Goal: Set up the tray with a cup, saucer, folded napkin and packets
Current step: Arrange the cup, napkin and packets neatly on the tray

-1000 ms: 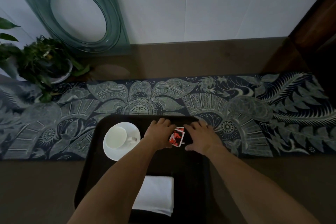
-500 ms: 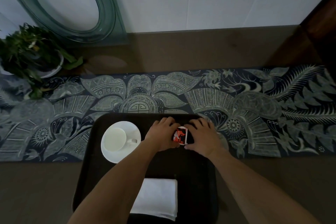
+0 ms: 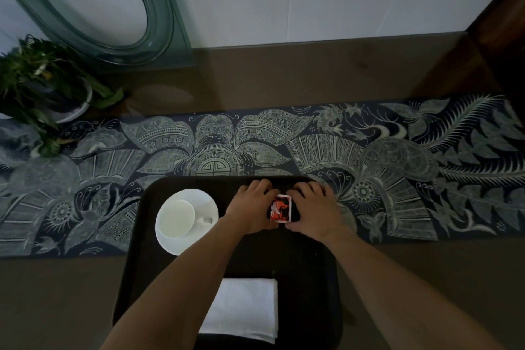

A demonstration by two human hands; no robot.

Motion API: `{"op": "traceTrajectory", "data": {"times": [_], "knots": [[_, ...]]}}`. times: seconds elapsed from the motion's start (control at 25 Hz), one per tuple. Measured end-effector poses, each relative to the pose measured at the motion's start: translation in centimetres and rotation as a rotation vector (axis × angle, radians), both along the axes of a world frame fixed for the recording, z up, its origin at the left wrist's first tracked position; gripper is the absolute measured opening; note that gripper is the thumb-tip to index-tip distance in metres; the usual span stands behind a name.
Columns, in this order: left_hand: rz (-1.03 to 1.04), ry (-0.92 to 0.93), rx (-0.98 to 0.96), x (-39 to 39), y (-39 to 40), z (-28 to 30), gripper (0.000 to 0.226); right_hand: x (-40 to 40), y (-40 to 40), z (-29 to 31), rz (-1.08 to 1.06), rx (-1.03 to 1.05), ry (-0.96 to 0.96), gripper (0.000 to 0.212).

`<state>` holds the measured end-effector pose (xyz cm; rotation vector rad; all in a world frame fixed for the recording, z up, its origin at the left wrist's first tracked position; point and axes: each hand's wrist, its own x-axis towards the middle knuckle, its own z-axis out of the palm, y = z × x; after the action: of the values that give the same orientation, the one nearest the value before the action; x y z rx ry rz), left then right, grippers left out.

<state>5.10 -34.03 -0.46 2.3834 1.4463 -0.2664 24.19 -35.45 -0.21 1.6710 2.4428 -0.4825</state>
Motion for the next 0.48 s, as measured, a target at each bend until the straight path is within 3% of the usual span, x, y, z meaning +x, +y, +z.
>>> {"op": "traceTrajectory", "data": {"times": [0.48], "knots": [[-0.067, 0.015, 0.008, 0.13, 0.43, 0.24, 0.071, -0.67, 0.39, 0.48, 0.077, -0.010, -0.023, 0.066]]}}
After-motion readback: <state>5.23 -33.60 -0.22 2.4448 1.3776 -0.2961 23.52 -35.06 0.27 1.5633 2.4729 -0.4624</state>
